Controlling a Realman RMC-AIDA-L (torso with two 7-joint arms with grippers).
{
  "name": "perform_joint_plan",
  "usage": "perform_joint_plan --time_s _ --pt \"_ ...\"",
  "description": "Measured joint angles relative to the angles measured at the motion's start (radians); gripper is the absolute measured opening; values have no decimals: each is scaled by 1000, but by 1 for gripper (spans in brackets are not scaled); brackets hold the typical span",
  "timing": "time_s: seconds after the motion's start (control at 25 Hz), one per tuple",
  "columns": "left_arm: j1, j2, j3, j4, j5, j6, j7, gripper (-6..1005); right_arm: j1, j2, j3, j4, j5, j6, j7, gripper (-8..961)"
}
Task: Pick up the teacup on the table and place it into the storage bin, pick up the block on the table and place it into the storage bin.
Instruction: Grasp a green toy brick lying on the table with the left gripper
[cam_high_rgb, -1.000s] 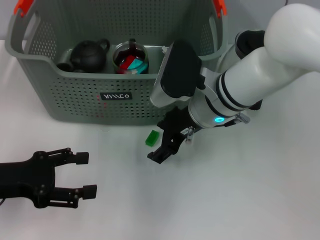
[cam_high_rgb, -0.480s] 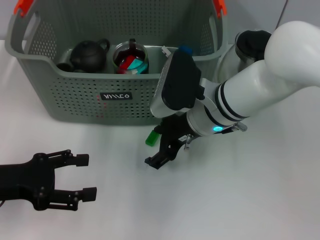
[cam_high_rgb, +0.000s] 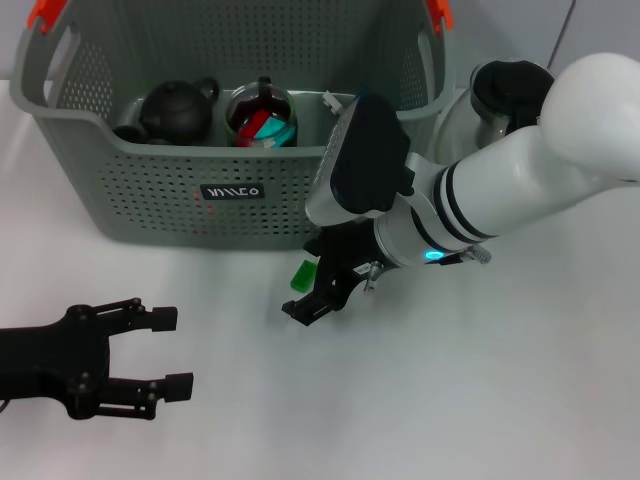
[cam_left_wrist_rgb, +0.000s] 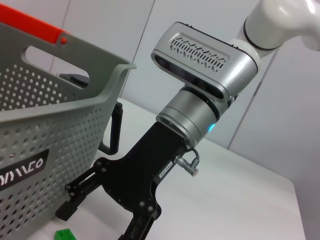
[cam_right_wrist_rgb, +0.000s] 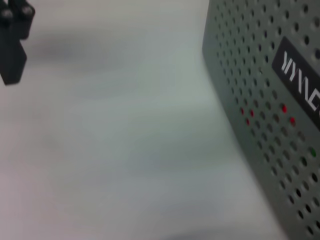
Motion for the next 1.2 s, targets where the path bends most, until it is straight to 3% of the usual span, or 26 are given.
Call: perform_joint_plan --time_s 1.2 --pt "0 1 3 11 1 6 9 948 -37 -8 3 -9 46 -42 -27 944"
